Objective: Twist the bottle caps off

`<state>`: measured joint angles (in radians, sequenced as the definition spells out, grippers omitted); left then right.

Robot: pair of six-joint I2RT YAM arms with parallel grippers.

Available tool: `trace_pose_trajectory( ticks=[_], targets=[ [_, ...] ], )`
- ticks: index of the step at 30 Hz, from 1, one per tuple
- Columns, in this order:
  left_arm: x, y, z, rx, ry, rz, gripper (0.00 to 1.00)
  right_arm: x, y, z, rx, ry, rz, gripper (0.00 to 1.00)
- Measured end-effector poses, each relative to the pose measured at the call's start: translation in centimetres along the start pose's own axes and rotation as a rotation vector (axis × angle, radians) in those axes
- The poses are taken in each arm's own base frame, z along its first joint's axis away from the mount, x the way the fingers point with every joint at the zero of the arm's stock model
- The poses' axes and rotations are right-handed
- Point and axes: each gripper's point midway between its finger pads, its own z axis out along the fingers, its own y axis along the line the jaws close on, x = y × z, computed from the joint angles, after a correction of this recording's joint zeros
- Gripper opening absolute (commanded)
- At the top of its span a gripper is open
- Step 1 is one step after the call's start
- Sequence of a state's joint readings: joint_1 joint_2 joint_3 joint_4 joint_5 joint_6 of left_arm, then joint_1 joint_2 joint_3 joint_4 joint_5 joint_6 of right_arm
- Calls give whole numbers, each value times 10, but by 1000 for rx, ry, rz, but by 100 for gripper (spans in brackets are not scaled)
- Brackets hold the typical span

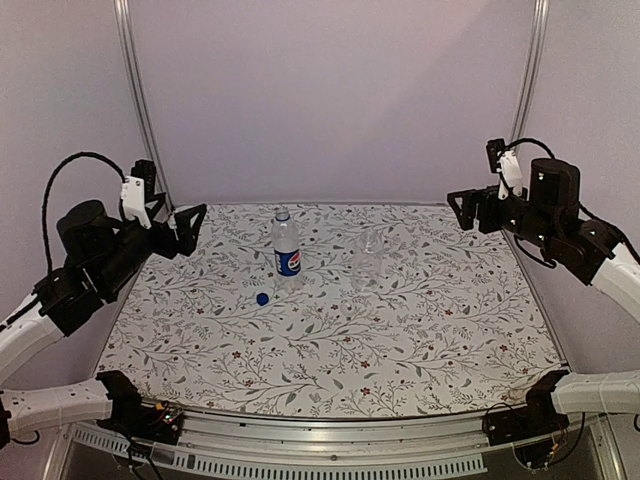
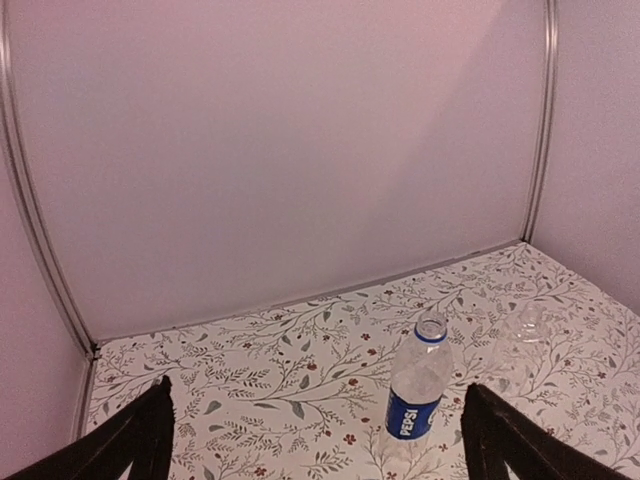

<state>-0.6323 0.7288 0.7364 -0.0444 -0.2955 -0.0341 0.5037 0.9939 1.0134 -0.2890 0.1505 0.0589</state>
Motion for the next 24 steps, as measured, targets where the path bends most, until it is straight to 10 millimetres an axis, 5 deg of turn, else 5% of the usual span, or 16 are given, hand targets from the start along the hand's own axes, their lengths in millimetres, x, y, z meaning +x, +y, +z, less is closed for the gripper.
trace_pose_trajectory(
  ticks=[24],
  targets=[
    [-2,7,0,0,-10,0,100,4,-5,2,27,6,-14,99]
  ],
)
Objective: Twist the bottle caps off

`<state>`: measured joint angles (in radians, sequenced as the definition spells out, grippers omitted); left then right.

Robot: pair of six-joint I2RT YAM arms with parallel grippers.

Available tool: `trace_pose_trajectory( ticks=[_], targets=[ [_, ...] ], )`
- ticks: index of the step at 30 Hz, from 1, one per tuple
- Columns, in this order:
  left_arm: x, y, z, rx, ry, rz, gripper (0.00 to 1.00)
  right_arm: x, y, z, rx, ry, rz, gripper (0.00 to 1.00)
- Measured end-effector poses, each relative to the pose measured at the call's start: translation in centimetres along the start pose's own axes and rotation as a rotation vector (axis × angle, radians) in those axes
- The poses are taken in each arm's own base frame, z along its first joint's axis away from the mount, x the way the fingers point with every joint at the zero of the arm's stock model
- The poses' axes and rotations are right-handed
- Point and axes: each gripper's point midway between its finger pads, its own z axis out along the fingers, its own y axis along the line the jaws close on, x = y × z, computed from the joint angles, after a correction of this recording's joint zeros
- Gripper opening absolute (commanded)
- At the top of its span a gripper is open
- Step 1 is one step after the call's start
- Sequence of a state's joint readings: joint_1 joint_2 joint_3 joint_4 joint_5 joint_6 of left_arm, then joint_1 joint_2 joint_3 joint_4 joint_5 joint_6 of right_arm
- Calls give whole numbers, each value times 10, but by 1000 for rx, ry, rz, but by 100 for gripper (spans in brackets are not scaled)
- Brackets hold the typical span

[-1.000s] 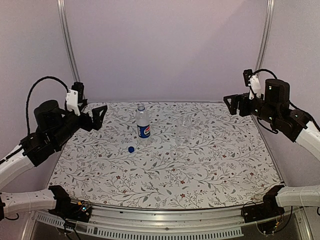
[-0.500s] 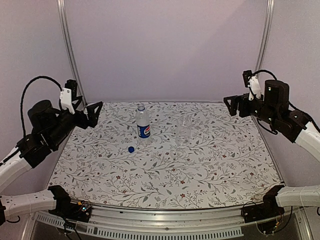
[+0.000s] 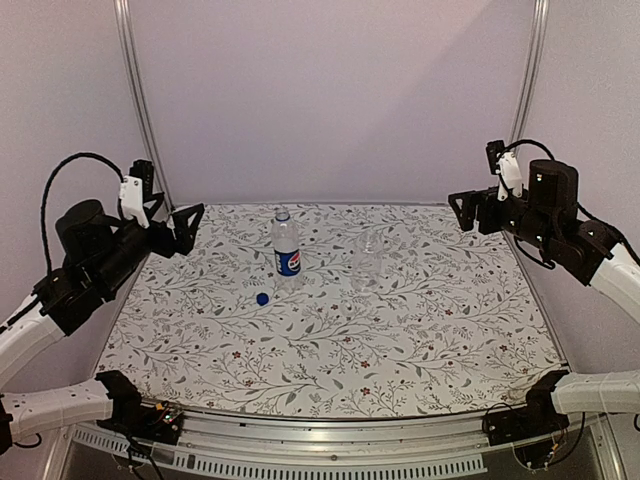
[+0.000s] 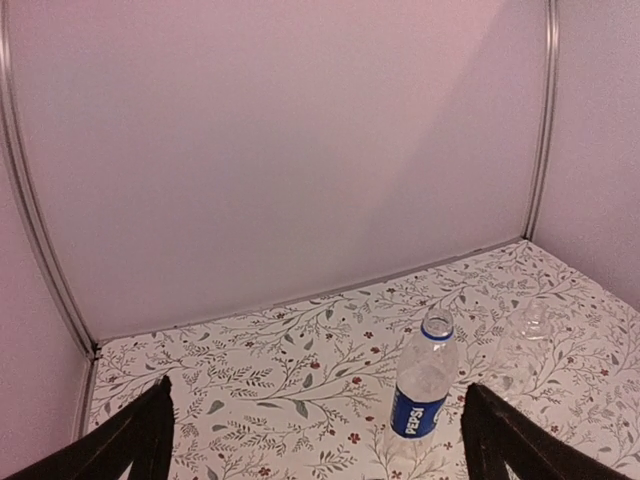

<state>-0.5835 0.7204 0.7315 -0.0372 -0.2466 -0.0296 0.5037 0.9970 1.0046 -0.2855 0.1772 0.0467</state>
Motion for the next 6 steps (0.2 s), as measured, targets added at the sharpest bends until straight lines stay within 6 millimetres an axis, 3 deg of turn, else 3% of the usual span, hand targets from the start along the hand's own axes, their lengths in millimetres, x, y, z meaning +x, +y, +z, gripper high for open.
trace_pose_trajectory(
  ticks=[6],
  targets=[
    [2,0,0,6,4,0,100,0,-2,0,10,0,-2,99]
  ],
)
